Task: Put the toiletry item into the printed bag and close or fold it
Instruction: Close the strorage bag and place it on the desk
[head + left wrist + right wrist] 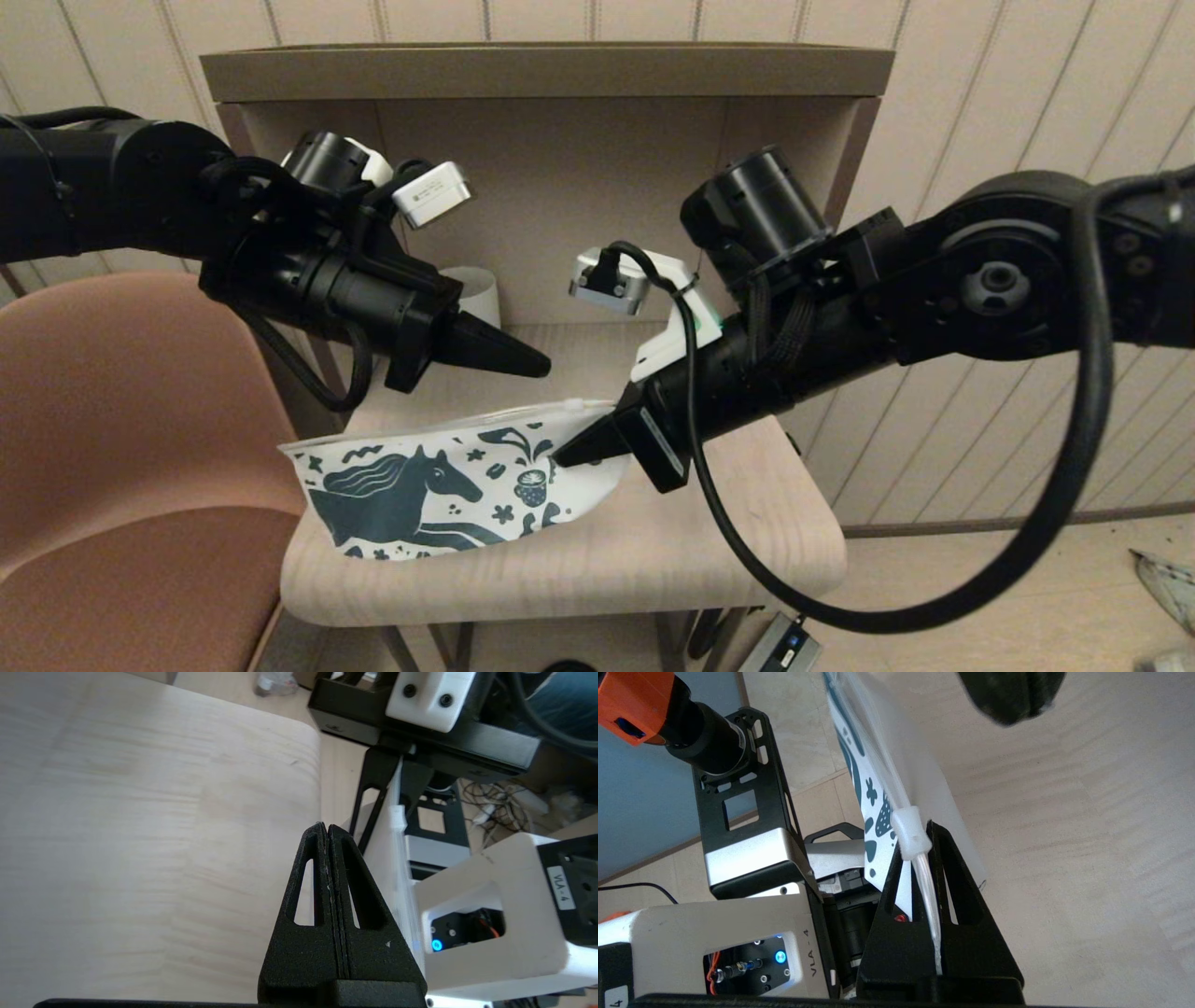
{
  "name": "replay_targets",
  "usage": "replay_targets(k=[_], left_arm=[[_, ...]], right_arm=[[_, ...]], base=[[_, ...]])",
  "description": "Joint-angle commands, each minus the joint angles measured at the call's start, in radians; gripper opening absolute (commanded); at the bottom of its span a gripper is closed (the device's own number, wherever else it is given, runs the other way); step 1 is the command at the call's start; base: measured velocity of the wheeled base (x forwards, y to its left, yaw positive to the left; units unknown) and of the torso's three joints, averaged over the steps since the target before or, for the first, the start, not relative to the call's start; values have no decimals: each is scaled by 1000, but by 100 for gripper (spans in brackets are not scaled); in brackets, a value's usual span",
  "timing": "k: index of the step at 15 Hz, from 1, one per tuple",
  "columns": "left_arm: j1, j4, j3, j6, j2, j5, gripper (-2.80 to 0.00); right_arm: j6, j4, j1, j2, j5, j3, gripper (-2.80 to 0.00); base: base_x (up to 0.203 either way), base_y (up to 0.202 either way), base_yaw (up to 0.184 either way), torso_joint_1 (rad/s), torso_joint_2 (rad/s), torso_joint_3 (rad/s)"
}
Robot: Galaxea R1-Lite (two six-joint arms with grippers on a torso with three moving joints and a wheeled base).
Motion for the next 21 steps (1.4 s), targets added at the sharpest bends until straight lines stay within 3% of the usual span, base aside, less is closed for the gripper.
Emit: replay_targets(k=[1,10,11,15,21], left_arm=[[0,6,4,3,3,-14,-280],[0,10,5,5,-2,-35,-280],[0,5,19,9,-6,-34,0],[-1,16,23,6,-15,-48,0],[-12,15,41,-3,-8,-57,0]], right_arm=[[0,-2,0,11,8,0,-280],[0,-2,-1,11,29,-2,-280],[0,-2,0,9,29,-1,-280],[1,-13,0,14,29,0,-280],[55,-176,2,18,28,68,-280]], base=[[0,0,0,0,0,0],[0,0,0,0,0,0],[0,0,0,0,0,0],[0,0,0,0,0,0],[0,0,0,0,0,0]])
